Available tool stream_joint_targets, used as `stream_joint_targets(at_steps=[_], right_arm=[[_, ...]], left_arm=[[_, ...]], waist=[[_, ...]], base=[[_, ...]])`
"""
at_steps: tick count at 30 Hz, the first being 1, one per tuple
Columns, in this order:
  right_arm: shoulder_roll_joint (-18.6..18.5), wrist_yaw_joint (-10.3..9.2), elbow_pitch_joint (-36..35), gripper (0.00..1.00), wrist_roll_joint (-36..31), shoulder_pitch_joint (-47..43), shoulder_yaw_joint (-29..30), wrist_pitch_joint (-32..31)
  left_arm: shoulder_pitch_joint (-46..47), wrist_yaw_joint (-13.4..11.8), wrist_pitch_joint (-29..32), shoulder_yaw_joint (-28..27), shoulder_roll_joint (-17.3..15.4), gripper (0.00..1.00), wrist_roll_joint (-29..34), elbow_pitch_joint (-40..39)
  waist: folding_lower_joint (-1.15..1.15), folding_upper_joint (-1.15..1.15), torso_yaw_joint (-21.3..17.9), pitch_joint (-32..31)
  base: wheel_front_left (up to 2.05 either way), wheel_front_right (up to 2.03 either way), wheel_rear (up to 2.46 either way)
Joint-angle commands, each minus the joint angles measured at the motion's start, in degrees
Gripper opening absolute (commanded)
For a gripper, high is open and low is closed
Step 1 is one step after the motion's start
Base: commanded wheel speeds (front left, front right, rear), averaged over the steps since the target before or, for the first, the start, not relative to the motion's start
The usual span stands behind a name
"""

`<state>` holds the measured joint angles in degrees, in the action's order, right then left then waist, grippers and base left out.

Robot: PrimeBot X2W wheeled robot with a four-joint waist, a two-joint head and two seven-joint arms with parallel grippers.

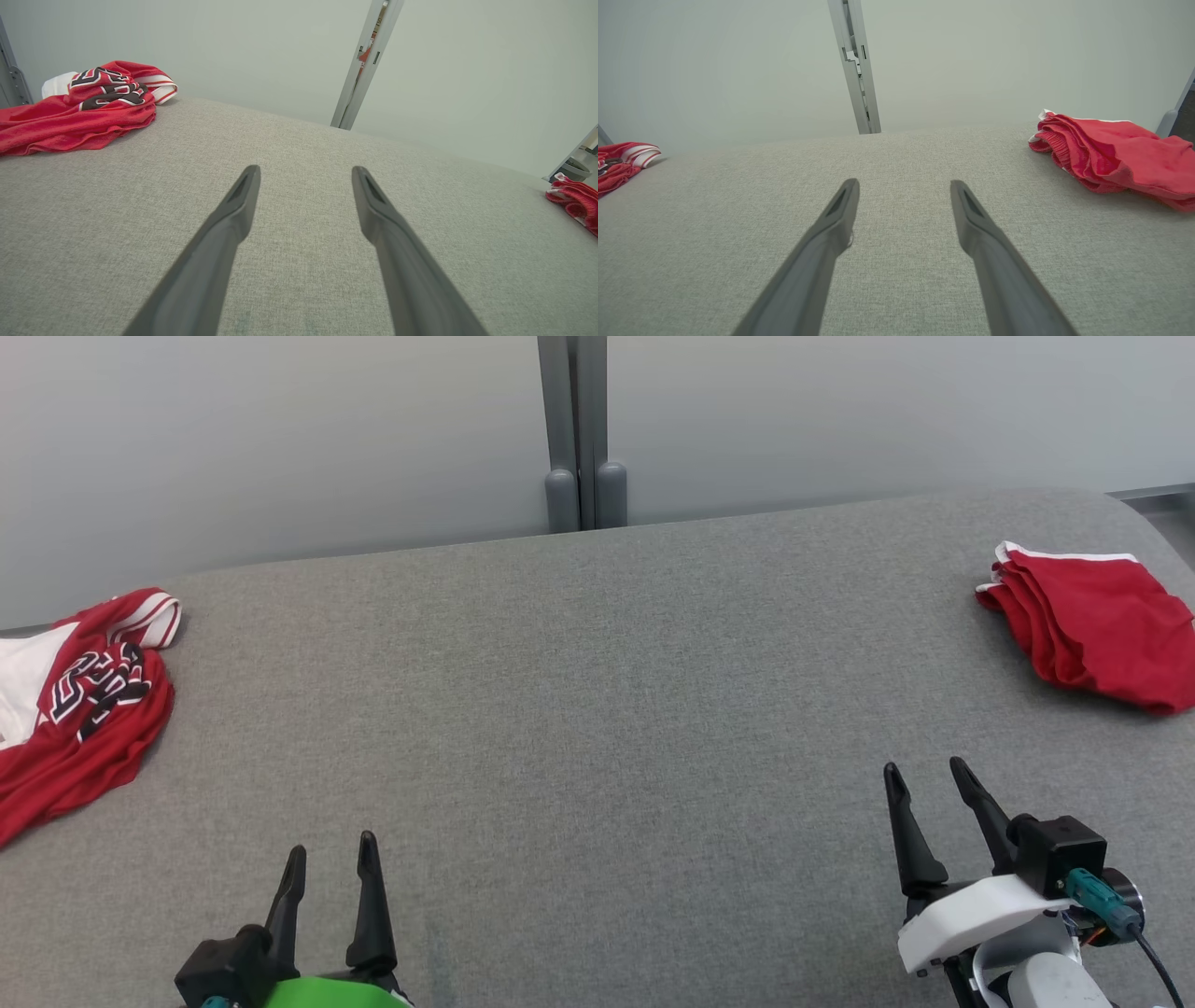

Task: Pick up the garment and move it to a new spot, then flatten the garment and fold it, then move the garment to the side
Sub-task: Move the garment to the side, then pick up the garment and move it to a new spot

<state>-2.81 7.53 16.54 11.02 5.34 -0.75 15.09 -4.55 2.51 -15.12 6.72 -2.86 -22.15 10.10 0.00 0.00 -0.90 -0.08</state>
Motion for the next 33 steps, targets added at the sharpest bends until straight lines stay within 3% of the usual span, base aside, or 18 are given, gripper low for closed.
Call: stream_joint_targets(at_steps=[1,21,27,33], right_arm=[[-0.19,-0.09,-0.27,1.0,-0.36,-0.32,0.14,0.09],[-0.18,-0.09,0.0,1.0,0.39,-1.19,-0.73,0.09],[-0.17,-0.09,-0.1,1.0,-0.6,-1.69,0.29,0.09],[-0.18,-0.09,-0.19,1.0,0.13,-1.96,-1.33,0.09]], left_arm=[[-0.82,-0.28,-0.02,0.0,-0.08,1.0,-0.43,-0.2],[0.02,0.01,-0.02,0.73,-0.08,1.0,0.67,0.04],[1.01,0.23,-0.02,1.31,-0.11,1.0,1.79,0.25],[1.21,0.61,-0.02,0.7,-0.11,1.0,2.81,0.85]], waist=[[0.0,0.0,0.01,-0.01],[0.0,0.0,1.45,-0.41],[0.0,0.0,7.01,-0.34],[0.0,0.0,15.81,-0.54]], base=[[0.0,0.0,0.0],[0.0,0.0,0.0],[0.0,0.0,0.0],[0.0,0.0,0.0]])
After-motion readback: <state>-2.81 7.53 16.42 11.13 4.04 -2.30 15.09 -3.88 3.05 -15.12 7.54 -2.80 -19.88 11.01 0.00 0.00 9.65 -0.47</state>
